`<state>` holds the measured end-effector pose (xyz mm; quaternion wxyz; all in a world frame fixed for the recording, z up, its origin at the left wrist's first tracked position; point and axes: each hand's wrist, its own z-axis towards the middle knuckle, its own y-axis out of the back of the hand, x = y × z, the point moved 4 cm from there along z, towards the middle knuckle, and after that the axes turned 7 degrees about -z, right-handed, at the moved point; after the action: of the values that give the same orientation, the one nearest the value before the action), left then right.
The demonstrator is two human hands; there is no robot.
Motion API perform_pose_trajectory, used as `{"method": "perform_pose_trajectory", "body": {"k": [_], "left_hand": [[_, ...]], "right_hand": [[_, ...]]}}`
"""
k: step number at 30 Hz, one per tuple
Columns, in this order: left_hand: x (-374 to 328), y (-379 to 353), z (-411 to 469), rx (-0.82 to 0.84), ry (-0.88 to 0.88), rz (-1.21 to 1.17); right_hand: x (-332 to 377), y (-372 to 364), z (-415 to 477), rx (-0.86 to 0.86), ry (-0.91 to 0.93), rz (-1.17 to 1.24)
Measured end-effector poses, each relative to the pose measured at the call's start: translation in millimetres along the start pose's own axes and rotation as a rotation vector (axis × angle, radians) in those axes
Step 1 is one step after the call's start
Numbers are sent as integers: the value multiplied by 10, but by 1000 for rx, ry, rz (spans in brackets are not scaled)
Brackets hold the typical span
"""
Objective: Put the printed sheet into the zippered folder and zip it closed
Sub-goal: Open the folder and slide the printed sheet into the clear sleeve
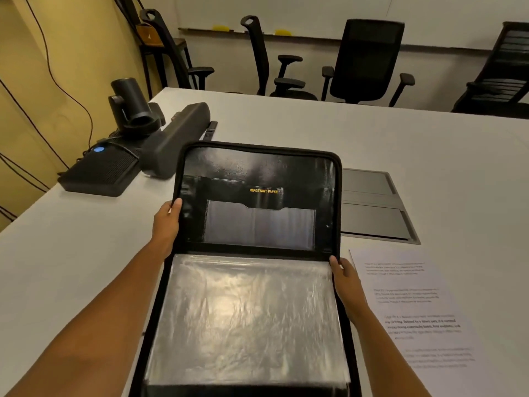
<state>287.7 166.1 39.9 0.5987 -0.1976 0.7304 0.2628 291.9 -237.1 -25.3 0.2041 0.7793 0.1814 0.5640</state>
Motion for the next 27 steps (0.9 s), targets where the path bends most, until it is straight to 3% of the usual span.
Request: {"method": "perform_pose_trajectory", "body": {"k": [9,16,27], "left_hand": [[378,-101,-137,123,87,286],[668,46,-365,166,-46,508],[766,189,-675,251,-93,762]], "right_hand": [[-138,-53,-11,-133,-1,53],[-135,-125,-52,-139,-3,-13],[-98,-182,-388,-171,-5,-173]]}}
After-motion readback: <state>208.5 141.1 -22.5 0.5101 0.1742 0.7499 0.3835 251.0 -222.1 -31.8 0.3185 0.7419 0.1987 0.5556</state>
